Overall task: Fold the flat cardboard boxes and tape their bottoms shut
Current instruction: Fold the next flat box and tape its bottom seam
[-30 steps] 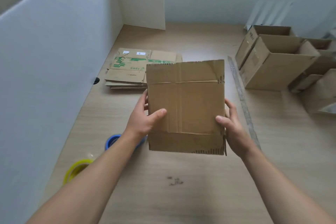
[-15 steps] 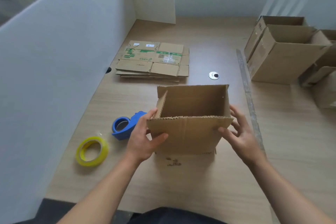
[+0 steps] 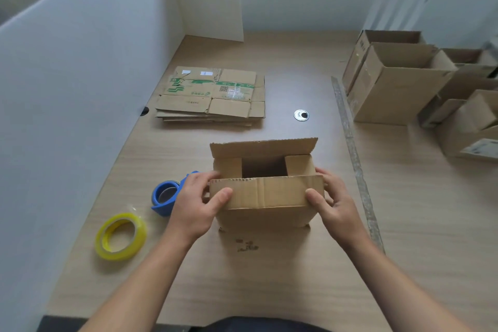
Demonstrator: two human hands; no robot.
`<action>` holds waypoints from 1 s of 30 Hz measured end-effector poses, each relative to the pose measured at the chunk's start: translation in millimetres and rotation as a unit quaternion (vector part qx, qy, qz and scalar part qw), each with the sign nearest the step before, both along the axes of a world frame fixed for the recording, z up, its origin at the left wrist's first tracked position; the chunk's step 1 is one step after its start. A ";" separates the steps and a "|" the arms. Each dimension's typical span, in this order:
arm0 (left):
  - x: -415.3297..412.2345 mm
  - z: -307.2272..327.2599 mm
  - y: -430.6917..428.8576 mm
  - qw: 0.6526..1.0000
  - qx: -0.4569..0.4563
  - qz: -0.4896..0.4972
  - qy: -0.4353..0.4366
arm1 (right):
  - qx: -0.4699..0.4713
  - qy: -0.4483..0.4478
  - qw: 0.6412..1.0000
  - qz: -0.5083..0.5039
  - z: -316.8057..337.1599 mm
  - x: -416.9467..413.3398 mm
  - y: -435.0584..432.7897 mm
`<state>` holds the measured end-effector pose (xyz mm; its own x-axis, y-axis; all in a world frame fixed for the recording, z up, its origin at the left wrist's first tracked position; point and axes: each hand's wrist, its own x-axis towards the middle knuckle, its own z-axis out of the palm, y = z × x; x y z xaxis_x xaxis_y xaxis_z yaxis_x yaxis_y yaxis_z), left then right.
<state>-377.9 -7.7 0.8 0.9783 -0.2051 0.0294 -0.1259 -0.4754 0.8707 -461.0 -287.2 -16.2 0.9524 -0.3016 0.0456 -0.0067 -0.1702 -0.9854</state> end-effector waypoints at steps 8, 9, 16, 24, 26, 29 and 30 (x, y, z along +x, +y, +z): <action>31.8 20.0 -13.3 0.992 0.118 -0.031 0.019 | -0.017 0.084 0.996 0.018 7.4 8.0 -5.8; 37.2 23.3 -14.1 0.990 0.135 -0.044 0.014 | -0.017 0.087 0.996 0.022 8.3 9.1 -7.8; 34.0 6.0 -19.0 0.984 0.160 -0.047 -0.063 | -0.096 0.077 0.992 0.026 8.6 16.8 -12.6; 14.2 -32.7 -21.4 0.992 0.111 -0.012 0.059 | -0.160 0.067 0.985 0.017 5.8 31.8 -4.9; 13.8 -32.5 -21.7 0.992 0.118 -0.010 0.042 | -0.135 0.068 0.988 0.007 5.6 30.9 -4.0; 15.8 -27.6 -15.0 0.994 0.104 0.016 -0.002 | -0.137 0.049 0.989 0.007 10.2 27.9 2.7; 16.9 -27.4 -10.8 0.994 0.103 0.024 -0.006 | -0.165 0.035 0.986 0.014 12.3 27.4 8.2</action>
